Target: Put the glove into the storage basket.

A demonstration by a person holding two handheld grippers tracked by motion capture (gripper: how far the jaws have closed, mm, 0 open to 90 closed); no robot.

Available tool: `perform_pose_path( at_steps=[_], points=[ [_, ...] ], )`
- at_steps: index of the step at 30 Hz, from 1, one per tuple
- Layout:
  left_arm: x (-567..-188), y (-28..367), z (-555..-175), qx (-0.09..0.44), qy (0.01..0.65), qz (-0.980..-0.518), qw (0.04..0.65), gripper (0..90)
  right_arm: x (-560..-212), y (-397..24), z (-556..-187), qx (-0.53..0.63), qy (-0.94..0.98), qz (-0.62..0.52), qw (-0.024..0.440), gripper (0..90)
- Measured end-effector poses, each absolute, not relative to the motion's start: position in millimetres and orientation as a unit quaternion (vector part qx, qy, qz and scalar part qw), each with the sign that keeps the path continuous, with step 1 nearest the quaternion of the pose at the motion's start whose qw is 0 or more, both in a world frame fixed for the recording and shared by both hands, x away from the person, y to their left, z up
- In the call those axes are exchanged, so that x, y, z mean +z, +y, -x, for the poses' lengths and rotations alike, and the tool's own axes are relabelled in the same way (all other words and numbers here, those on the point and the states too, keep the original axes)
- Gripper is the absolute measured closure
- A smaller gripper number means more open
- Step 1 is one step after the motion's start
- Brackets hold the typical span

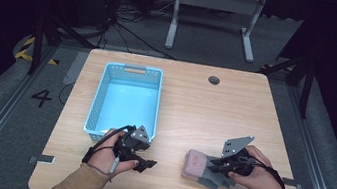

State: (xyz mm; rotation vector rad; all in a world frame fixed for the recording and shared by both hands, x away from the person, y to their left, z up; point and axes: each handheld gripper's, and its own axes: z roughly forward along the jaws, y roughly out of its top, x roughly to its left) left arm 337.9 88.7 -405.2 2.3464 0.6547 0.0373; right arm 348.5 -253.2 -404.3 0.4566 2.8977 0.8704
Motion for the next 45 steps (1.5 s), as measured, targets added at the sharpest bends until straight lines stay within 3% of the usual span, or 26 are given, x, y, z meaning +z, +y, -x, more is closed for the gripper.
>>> perform_pose_path(
  at_steps=[27, 32, 39, 45],
  points=[
    [-405.7, 89.1, -338.3, 0.012, 0.253, -0.904, 0.346, 38.1, -415.2, -250.1, -352.0, 0.269, 0.953, -0.129, 0.051, 75.9],
    [-405.1, 88.3, -338.6, 0.012, 0.251, -0.904, 0.346, 38.1, -414.4, -252.4, -352.4, 0.274, 0.951, -0.127, 0.068, 68.8],
    [-404.9, 85.1, -338.3, 0.012, 0.247, -0.905, 0.347, 38.1, -402.0, -261.4, -350.4, 0.293, 0.941, -0.145, 0.085, 71.6],
    [-402.5, 83.2, -338.6, 0.014, 0.241, -0.904, 0.353, 38.8, -386.9, -273.6, -347.2, 0.314, 0.925, -0.192, 0.096, 80.1]
  ],
)
